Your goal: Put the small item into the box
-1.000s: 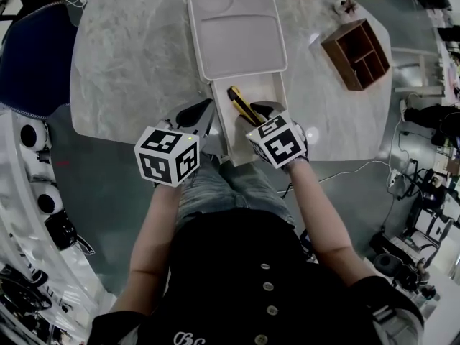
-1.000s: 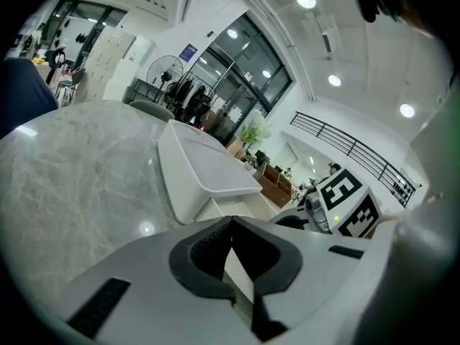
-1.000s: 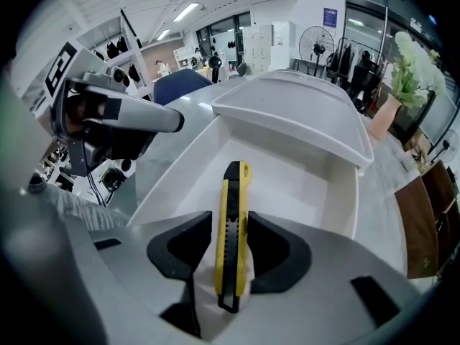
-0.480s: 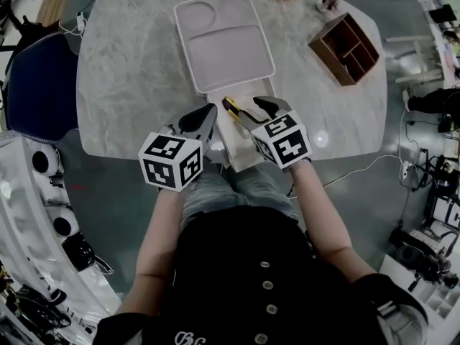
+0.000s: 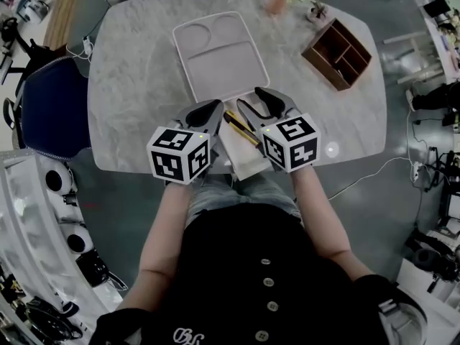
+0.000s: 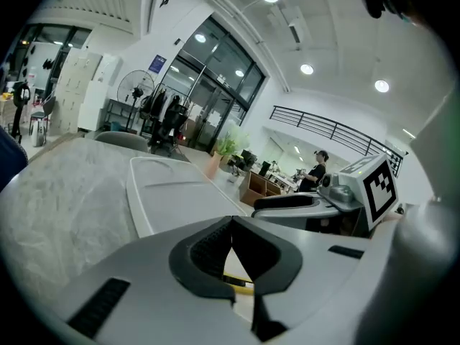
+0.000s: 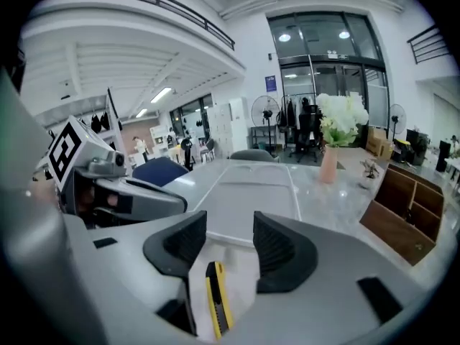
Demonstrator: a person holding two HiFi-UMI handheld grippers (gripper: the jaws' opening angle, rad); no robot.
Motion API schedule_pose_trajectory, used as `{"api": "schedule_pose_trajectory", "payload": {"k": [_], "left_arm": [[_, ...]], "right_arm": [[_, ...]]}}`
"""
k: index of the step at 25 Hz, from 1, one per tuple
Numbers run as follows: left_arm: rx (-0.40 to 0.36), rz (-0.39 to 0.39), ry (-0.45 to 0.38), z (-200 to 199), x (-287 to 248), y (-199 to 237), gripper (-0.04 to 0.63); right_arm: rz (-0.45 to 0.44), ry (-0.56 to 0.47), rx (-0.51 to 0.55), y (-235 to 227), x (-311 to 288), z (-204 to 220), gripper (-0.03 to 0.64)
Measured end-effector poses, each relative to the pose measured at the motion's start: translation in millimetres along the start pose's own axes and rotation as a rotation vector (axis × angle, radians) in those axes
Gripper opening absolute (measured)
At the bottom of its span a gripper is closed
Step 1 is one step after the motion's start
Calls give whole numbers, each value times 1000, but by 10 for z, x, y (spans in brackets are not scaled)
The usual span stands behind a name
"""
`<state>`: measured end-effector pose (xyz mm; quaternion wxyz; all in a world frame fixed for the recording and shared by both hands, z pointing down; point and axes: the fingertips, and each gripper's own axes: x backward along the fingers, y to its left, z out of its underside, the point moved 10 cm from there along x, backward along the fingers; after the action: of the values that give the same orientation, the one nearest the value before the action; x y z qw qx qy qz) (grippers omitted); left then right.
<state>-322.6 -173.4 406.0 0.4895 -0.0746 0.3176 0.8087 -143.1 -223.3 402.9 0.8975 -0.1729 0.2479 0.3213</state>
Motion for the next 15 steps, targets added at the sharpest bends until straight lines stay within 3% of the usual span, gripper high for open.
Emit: {"api": "schedule_pose_trajectory", "payload": {"k": [10, 15], "left_arm": [[-116, 31, -92, -442, 104, -234, 18], [-161, 50, -117, -601, 139, -370, 18]], "right_arm": [[-41, -241, -100, 3, 352, -312, 193], [-67, -301, -85, -3, 529, -432, 186]]}}
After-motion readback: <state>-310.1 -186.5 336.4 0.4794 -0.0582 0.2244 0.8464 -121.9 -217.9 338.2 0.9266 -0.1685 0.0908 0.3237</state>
